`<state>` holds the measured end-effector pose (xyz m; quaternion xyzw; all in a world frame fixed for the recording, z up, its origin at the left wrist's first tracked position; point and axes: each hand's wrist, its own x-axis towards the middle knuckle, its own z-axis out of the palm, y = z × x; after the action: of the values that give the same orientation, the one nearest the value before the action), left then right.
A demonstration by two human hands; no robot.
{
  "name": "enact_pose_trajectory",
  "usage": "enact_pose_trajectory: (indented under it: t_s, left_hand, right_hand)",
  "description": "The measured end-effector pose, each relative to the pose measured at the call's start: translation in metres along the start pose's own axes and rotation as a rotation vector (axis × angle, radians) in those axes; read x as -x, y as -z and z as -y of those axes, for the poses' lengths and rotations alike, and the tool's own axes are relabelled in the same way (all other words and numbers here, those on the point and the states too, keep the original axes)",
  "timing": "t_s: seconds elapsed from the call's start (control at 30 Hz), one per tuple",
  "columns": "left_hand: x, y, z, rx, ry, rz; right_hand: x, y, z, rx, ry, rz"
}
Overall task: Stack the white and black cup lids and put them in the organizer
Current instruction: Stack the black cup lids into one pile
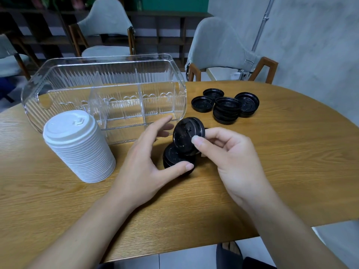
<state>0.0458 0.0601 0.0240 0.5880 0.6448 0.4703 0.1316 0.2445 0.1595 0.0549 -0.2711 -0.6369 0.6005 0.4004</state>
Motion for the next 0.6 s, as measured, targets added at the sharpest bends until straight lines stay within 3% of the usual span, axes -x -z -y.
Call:
enact_pose_trajectory:
  t_s: [0.13,0.27,0.4,0.47,0.6]
  left_hand:
    - [0.000,-0.001,-0.002,0.040,-0.045,-0.016]
    - [0.000,-0.001,0.001,0.052,-0.063,-0.054]
    - [0.000,-0.002,0.003,0.022,-0.064,-0.048]
    - [0.000,-0.003,0.003,-0.001,-0.073,-0.039]
    - [0.000,-0.002,0.002,-0.045,-0.103,-0.030]
  right_hand:
    - [0.002,-0.006,-0.003,-0.128,-0.077,0.074]
    - [0.000,-0.006,0.000,-0.076,-0.092,0.094]
    - [0.001,0.002,0.003,0.350,0.101,-0.008]
    - [0.004,0.005,0.005,0.574,0.184,0.047]
    - [0.007,0.000,0.002,0.760,0.215,0.081]
